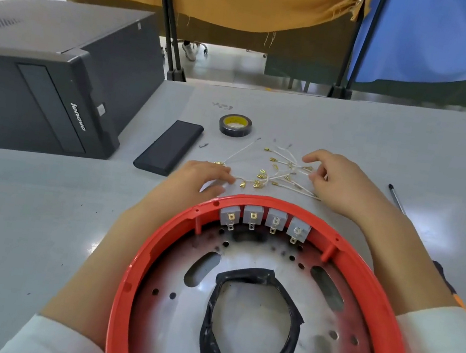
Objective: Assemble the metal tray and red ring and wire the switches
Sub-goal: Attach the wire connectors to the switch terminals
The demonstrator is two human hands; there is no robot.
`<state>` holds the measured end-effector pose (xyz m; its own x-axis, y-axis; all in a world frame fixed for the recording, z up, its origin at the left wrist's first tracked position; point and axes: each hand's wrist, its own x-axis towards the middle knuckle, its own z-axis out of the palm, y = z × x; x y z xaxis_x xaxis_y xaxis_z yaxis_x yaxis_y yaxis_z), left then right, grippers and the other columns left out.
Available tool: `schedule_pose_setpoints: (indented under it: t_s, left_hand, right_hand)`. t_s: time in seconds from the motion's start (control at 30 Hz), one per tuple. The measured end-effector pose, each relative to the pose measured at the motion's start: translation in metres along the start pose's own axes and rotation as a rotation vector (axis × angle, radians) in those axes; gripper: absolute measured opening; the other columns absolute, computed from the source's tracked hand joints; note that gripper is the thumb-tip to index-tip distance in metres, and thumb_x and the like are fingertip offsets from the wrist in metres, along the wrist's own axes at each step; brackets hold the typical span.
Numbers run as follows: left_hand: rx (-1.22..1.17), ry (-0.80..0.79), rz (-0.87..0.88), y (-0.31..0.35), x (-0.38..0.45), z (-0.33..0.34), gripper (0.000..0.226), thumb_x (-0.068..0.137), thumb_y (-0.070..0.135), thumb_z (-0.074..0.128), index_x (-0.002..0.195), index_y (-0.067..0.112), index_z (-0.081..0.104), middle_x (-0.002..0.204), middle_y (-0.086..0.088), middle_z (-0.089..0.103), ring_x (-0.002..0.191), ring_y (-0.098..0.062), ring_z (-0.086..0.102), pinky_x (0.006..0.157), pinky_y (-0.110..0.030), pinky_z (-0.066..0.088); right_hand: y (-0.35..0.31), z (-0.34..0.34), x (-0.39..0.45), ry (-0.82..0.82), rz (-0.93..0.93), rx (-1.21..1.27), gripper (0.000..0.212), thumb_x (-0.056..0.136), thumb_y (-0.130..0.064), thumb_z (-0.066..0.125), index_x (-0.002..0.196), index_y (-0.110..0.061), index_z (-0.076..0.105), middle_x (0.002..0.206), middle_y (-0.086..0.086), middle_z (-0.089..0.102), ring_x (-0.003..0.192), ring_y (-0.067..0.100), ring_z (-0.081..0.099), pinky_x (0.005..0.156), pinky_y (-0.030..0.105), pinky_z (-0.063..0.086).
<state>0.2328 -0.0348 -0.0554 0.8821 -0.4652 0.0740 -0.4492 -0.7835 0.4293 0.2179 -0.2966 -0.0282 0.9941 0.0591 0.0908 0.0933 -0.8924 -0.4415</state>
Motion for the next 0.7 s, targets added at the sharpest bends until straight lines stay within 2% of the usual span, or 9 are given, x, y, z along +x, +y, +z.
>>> schedule_pose_setpoints:
  t_s: [0.07,0.17,0.27,0.33,0.4,0.47,0.53,0.63,0.7]
  left_hand:
    - [-0.014,0.083,0.006,0.0,-0.006,-0.001,0.03,0.095,0.015,0.059,0.124,0.016,0.064,0.136,-0.002,0.057,0.13,-0.021,0.048,0.11,-0.041,0.033]
    - [-0.001,0.092,-0.012,0.004,-0.01,-0.001,0.035,0.095,0.017,0.059,0.13,0.016,0.059,0.133,-0.005,0.056,0.125,-0.024,0.05,0.107,-0.041,0.036]
    - [-0.021,0.083,-0.064,0.011,-0.012,0.0,0.043,0.096,0.024,0.057,0.138,0.022,0.051,0.131,-0.005,0.048,0.121,-0.02,0.048,0.105,-0.034,0.037]
    - [0.006,0.09,-0.088,0.013,-0.013,0.001,0.042,0.095,0.026,0.057,0.137,0.025,0.053,0.124,-0.003,0.046,0.119,-0.02,0.043,0.103,-0.029,0.035]
    - [0.022,0.1,-0.092,0.014,-0.012,0.0,0.035,0.095,0.028,0.056,0.13,0.029,0.06,0.112,0.001,0.041,0.112,-0.019,0.037,0.099,-0.026,0.031]
    - [-0.001,0.123,-0.097,0.015,-0.012,0.001,0.028,0.094,0.03,0.058,0.12,0.031,0.066,0.106,0.003,0.036,0.106,-0.017,0.031,0.097,-0.023,0.026]
    - [-0.038,0.161,-0.11,0.016,-0.012,0.003,0.022,0.091,0.03,0.062,0.113,0.03,0.068,0.105,0.004,0.036,0.104,-0.015,0.028,0.094,-0.019,0.022]
    - [-0.057,0.192,-0.089,0.017,-0.012,0.002,0.019,0.088,0.024,0.068,0.107,0.027,0.07,0.104,0.004,0.037,0.106,-0.018,0.032,0.089,-0.013,0.017]
    - [-0.066,0.193,-0.04,0.017,-0.012,0.0,0.018,0.087,0.021,0.07,0.104,0.026,0.071,0.104,0.003,0.038,0.109,-0.019,0.036,0.093,-0.018,0.023]
  right_hand:
    - [0.002,-0.001,0.0,0.024,0.027,0.027,0.035,0.097,-0.011,0.046,0.131,-0.018,0.049,0.106,0.009,0.058,0.091,0.019,0.05,0.078,0.028,0.036]
    - [0.002,0.001,0.0,0.02,0.059,0.045,0.035,0.098,-0.013,0.045,0.133,-0.016,0.046,0.107,0.011,0.057,0.102,0.027,0.054,0.084,0.031,0.038]
    - [0.0,0.001,-0.001,-0.079,0.128,0.037,0.04,0.097,-0.02,0.05,0.136,-0.017,0.044,0.123,0.013,0.057,0.115,0.028,0.053,0.088,0.03,0.038]
    - [-0.002,0.002,-0.002,-0.132,0.14,0.005,0.037,0.094,-0.025,0.055,0.131,-0.019,0.052,0.127,0.008,0.057,0.115,0.024,0.052,0.083,0.025,0.035]
    - [-0.005,0.002,-0.002,-0.104,0.113,0.025,0.026,0.095,-0.025,0.054,0.119,-0.02,0.061,0.119,0.004,0.06,0.103,0.018,0.053,0.077,0.022,0.033]
    - [-0.006,0.002,-0.001,-0.055,0.071,0.076,0.022,0.096,-0.022,0.051,0.112,-0.019,0.066,0.097,-0.002,0.062,0.081,0.011,0.051,0.067,0.022,0.034]
    - [-0.007,0.002,0.001,-0.016,0.054,0.123,0.02,0.097,-0.02,0.049,0.108,-0.02,0.066,0.075,-0.009,0.052,0.065,0.005,0.045,0.056,0.019,0.031]
    - [-0.006,0.002,0.002,0.048,0.055,0.178,0.016,0.098,-0.018,0.046,0.101,-0.023,0.062,0.067,-0.005,0.05,0.061,0.007,0.046,0.052,0.024,0.032]
    - [-0.007,0.002,0.002,0.09,0.055,0.2,0.015,0.098,-0.017,0.045,0.098,-0.023,0.059,0.062,-0.003,0.049,0.057,0.009,0.045,0.05,0.023,0.032]
